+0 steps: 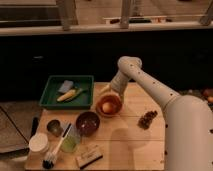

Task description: Place apple in red bowl

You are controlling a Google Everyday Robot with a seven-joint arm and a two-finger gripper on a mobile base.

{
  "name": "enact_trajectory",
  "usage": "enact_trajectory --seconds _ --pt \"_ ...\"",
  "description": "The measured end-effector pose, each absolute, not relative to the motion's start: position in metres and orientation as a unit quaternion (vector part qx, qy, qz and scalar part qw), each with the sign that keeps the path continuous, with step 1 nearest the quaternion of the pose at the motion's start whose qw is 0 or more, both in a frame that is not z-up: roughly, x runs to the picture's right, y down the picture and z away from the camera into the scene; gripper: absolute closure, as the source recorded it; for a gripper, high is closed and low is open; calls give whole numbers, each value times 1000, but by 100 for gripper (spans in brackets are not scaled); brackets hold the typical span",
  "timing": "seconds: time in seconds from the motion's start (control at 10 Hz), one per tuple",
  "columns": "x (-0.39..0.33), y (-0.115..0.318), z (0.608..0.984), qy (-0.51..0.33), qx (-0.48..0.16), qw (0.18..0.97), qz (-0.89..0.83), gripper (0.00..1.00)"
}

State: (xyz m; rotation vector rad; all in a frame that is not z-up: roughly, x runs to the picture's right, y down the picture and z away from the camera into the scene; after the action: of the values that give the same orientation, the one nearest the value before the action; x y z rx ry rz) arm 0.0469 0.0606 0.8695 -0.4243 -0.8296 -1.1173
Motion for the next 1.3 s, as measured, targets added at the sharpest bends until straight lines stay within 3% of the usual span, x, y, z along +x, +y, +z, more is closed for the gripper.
enact_trajectory --seconds 1.3 --pt "52 49 862 -355 -191 761 -507 20"
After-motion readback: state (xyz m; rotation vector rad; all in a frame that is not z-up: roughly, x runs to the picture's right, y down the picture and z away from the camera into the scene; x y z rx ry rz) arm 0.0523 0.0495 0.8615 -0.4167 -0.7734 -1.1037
